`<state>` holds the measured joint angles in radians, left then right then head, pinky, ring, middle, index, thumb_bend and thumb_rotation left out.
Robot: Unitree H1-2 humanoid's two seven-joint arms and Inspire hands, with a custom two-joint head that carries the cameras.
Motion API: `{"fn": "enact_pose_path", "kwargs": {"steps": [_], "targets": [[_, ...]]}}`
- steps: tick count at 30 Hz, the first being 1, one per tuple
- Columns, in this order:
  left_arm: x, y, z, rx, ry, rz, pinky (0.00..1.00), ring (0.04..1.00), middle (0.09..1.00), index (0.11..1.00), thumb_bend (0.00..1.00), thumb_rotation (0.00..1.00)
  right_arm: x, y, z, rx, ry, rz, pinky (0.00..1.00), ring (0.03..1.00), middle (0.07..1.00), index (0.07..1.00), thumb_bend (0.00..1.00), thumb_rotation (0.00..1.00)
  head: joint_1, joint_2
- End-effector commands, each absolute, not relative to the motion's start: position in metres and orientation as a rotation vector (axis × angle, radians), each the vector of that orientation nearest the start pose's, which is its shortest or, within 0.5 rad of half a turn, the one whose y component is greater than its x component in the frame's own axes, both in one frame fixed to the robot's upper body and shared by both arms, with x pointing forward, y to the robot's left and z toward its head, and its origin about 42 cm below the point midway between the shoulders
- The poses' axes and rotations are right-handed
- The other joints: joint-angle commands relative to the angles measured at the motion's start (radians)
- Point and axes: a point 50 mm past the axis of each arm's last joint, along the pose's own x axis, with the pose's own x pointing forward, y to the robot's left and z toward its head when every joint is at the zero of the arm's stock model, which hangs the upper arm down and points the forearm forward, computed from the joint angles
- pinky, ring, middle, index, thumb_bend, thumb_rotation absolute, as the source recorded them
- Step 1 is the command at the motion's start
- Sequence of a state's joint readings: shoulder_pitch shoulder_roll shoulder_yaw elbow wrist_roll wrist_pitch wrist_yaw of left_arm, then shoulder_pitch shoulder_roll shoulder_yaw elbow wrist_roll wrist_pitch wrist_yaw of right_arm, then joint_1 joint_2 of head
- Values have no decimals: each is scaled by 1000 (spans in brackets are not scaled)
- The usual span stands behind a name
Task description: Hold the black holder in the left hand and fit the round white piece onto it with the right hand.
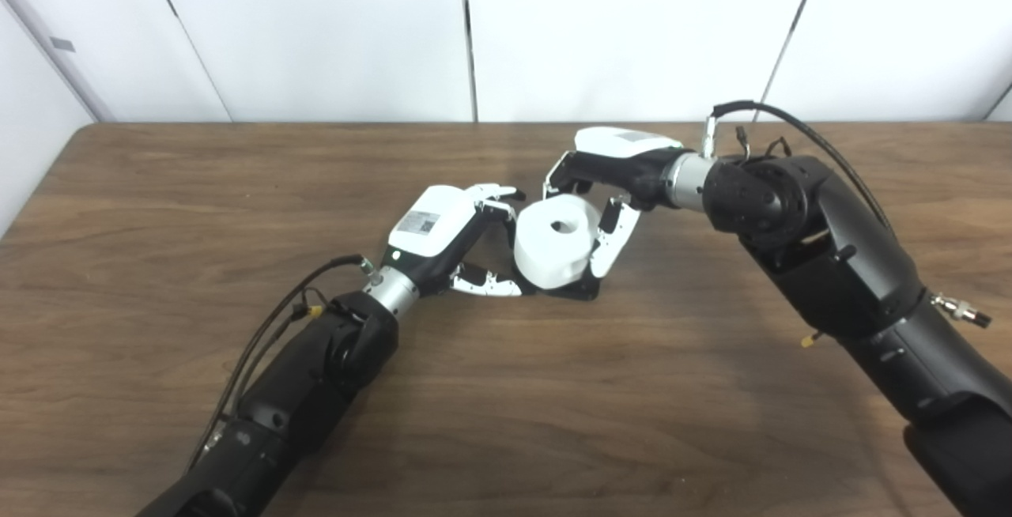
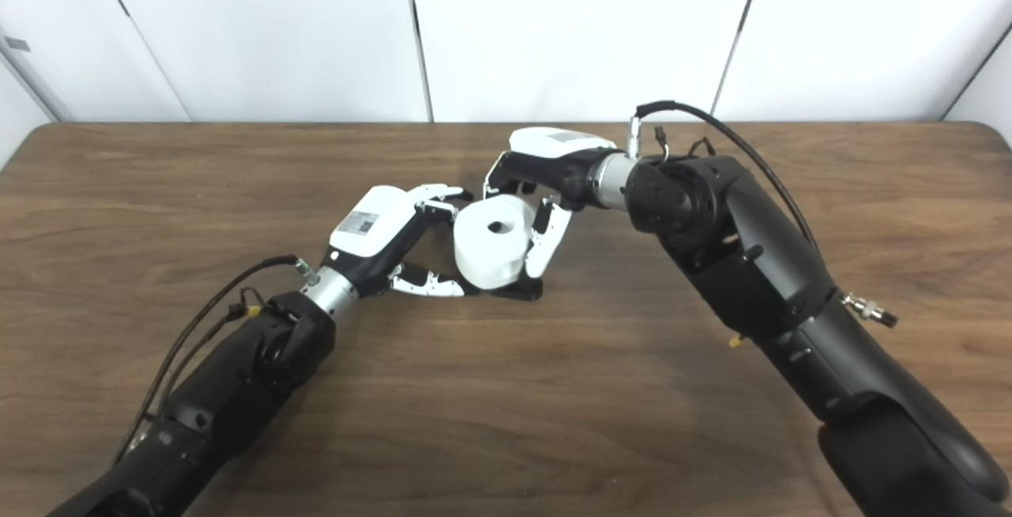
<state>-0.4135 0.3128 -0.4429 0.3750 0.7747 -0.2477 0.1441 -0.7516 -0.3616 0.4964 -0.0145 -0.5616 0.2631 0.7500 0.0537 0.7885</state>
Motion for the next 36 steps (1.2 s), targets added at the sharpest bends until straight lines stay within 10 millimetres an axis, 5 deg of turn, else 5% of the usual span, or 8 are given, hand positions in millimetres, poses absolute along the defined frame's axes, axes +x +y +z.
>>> {"fn": "enact_pose_path", "kwargs": {"steps": [1,13,24,32,36], "targets": [[385,212,97,1242,-275,-468,671,851,838,477,524,69,430,-133,317,-1234,-257,800,747,780,783,776,887,231,2,1],[385,213,96,1237,-273,-472,672,853,837,477,524,69,431,-137,316,-1217,-264,769,750,856,891,972,989,263,1,3],[385,212,97,1246,-264,-478,677,856,842,478,524,70,433,-144,331,-1218,-270,764,724,859,896,950,1000,241,1,0],[387,212,96,1247,-270,-476,675,854,840,477,524,70,427,-170,364,-1230,-252,724,816,867,910,862,959,186,2,-10],[387,212,96,1252,-274,-473,673,851,839,477,524,70,424,-192,371,-1201,-287,689,726,857,883,787,920,128,1,-12]]}}
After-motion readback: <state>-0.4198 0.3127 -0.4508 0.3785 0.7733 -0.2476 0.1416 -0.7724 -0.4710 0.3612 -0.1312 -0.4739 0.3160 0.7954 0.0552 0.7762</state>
